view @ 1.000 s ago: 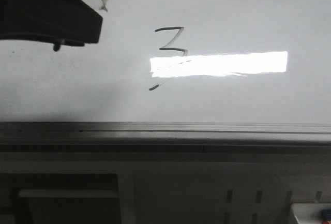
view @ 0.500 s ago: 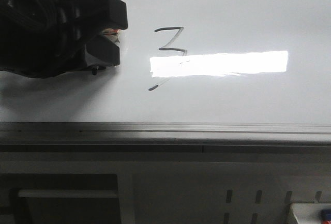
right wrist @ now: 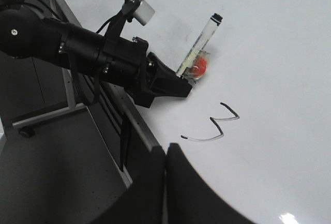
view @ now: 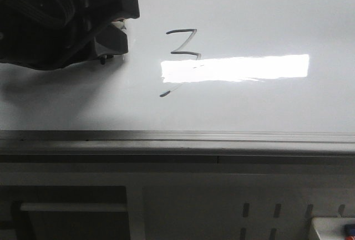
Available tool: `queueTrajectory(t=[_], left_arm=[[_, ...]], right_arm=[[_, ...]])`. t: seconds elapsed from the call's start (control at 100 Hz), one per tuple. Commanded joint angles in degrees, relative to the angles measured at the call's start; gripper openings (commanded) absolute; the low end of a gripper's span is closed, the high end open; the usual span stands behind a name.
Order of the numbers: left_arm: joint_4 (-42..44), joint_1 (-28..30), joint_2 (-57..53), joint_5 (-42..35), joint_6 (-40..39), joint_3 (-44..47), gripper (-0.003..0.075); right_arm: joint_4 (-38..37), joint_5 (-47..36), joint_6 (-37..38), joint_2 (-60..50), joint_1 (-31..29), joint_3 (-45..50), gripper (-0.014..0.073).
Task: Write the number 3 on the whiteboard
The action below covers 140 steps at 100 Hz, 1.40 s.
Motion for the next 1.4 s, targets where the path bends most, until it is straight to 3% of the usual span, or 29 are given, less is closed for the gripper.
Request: queueTrajectory(t=[0.0, 0.29, 0.36, 0.43, 0.55, 0.65, 0.98, 1.2, 1.28, 1.39], left_arm=[[-0.6, 0.1, 0.1, -1.5, -0.2, -1.2, -0.002], [-1.4, 0.1, 0.1, -1.4, -0.2, -1.2, -0.0018], [-3.8, 0.1, 0.1, -1.2, -0.2, -1.2, 0.0011], [-5.6, 0.1, 0.1, -1.2, -0.2, -1.2, 0.0098], [-5.6, 0.1, 0.1, -1.2, -0.2, -1.2, 0.0326], [-5.6, 0.1, 0.1, -1.2, -0.2, -1.2, 0.0425], [-5.6, 0.1, -1.3, -1.2, -0.2, -1.2, 0.0431], [-4.2, -0.1, -14.5, 4.9, 1.3, -1.2, 0.043], [-4.2, -0.1, -21.2, 9.7, 6.1, -1.2, 0.0418], [-4.2, 0.1, -31.1, 15.9, 13.7, -1.2, 0.035]], right_arm=[[-1.2, -4.6, -0.1, 0.0, -0.4, -1.5, -0.0044], [-1.2, -4.6, 0.0, 0.0, -0.4, -1.5, -0.0044], [-1.2, -4.6, 0.3, 0.0, -0.4, -1.5, -0.0044], [-1.2, -4.6, 0.4, 0.0, -0.4, -1.5, -0.0044], [-1.2, -4.6, 0.4, 0.0, -0.4, -1.5, -0.0044], [-1.2, -4.6, 0.4, 0.0, -0.4, -1.5, -0.0044], [-1.2, -4.6, 0.8, 0.0, -0.4, -1.5, -0.0044], [-3.2, -5.7, 0.8, -1.3, -0.4, 0.1, -0.0043], [-7.6, -8.3, 6.1, -3.1, -0.4, 3.3, -0.0043], [-19.0, -10.9, 19.7, -7.3, -0.4, 8.8, -0.0043]])
